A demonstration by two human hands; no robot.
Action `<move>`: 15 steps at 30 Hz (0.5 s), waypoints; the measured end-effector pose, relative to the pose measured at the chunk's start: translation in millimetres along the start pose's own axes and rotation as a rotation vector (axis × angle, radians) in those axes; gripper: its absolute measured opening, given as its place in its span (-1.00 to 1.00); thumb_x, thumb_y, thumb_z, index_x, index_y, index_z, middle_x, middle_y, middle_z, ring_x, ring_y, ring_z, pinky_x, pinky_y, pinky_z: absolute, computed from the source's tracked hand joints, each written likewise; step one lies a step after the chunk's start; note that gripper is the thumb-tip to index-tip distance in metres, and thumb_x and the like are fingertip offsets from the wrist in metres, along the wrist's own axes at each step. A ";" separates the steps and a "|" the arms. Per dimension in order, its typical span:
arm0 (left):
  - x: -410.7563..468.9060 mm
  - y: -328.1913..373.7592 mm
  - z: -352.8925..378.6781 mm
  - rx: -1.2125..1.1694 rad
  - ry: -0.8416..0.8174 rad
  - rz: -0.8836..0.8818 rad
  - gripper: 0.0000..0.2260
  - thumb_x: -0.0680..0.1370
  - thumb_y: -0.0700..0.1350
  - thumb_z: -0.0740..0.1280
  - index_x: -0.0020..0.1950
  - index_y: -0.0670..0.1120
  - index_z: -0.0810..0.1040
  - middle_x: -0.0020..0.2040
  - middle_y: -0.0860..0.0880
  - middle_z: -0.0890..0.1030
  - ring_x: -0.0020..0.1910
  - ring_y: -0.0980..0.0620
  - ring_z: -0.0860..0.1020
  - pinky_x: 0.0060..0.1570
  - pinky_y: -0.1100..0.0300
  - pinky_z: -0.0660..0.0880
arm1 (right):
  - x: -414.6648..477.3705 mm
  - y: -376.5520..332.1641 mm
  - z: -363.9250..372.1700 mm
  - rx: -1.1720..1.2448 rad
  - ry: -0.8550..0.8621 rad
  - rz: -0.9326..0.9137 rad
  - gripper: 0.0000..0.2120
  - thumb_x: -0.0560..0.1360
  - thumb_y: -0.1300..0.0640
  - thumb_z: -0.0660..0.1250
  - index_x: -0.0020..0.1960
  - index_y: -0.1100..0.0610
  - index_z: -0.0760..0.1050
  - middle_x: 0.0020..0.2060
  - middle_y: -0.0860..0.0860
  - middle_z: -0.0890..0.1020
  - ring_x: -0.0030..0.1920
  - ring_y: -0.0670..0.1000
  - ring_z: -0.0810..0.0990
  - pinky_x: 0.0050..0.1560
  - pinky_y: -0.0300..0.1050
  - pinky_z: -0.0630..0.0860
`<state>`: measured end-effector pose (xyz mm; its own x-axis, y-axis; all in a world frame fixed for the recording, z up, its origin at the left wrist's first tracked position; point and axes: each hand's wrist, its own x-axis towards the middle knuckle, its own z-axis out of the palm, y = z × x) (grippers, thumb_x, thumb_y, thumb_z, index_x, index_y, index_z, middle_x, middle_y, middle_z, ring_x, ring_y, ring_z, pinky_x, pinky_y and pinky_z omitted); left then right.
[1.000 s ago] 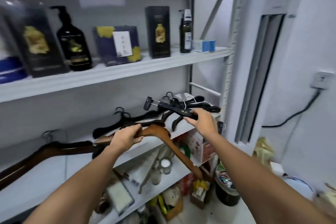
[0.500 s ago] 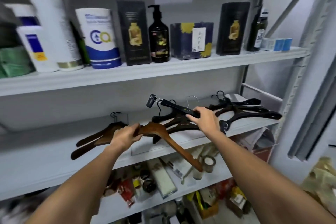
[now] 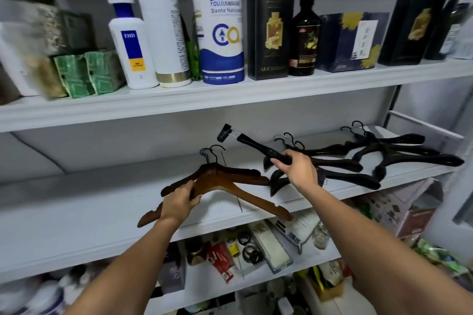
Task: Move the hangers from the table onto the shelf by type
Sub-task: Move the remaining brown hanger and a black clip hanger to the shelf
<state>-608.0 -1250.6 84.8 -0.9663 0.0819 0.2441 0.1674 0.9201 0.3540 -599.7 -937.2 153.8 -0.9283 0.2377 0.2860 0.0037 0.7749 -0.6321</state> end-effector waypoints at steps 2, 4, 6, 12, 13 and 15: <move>3.4 -9.1 7.4 -0.027 -0.008 -0.011 -0.82 0.54 0.07 0.28 -0.07 0.01 0.35 -0.23 0.05 0.52 -0.29 0.03 0.47 -0.32 0.14 0.36 | 1.1 -5.4 10.7 0.005 -0.021 0.021 -0.65 0.47 -0.22 0.34 0.03 0.04 0.56 -0.21 0.01 0.64 -0.19 0.04 0.59 -0.37 -0.17 0.34; 6.7 -14.2 14.8 -0.039 -0.014 -0.038 -0.82 0.55 0.07 0.29 -0.09 0.02 0.33 -0.25 0.06 0.49 -0.29 0.03 0.46 -0.30 0.13 0.39 | 2.5 -6.6 18.5 -0.001 -0.044 0.036 -0.64 0.47 -0.22 0.33 0.07 0.04 0.57 -0.17 0.02 0.65 -0.15 0.04 0.60 -0.35 -0.16 0.35; 11.4 -18.3 22.7 -0.031 -0.018 -0.066 -0.81 0.55 0.07 0.28 -0.08 0.01 0.32 -0.25 0.06 0.48 -0.26 -0.01 0.51 -0.28 0.14 0.41 | 5.5 -5.9 23.6 -0.012 -0.054 0.049 -0.63 0.47 -0.22 0.34 0.09 0.04 0.57 -0.14 0.03 0.67 -0.12 0.05 0.61 -0.32 -0.16 0.37; 34.9 -20.4 46.2 -0.035 -0.083 -0.126 -0.77 0.56 0.07 0.26 0.08 -0.06 0.40 -0.11 -0.02 0.58 -0.06 -0.08 0.59 -0.14 0.10 0.46 | 31.4 -2.6 35.4 -0.007 -0.043 0.038 -0.70 0.47 -0.18 0.36 -0.11 0.07 0.57 -0.33 -0.02 0.60 -0.24 0.04 0.59 -0.38 -0.15 0.40; 38.0 -19.8 49.3 -0.031 -0.100 -0.134 -0.77 0.57 0.06 0.26 0.10 -0.06 0.40 -0.07 -0.02 0.59 -0.03 -0.08 0.59 -0.11 0.09 0.46 | 36.5 -2.1 38.2 -0.007 -0.043 0.030 -0.69 0.47 -0.17 0.36 -0.09 0.09 0.57 -0.32 0.00 0.62 -0.25 0.04 0.59 -0.35 -0.13 0.44; 44.5 -20.1 56.8 -0.040 -0.120 -0.146 -0.78 0.57 0.05 0.25 0.12 -0.05 0.40 -0.03 -0.03 0.59 -0.01 -0.07 0.58 -0.07 0.08 0.48 | 48.4 -0.6 45.4 -0.001 -0.052 0.017 -0.68 0.48 -0.16 0.36 -0.04 0.11 0.59 -0.28 0.02 0.65 -0.27 0.02 0.60 -0.29 -0.11 0.49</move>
<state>-665.4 -1243.8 37.3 -0.9969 -0.0043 0.0784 0.0287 0.9099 0.4138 -661.6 -952.7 135.4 -0.9460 0.2202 0.2378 0.0198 0.7716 -0.6358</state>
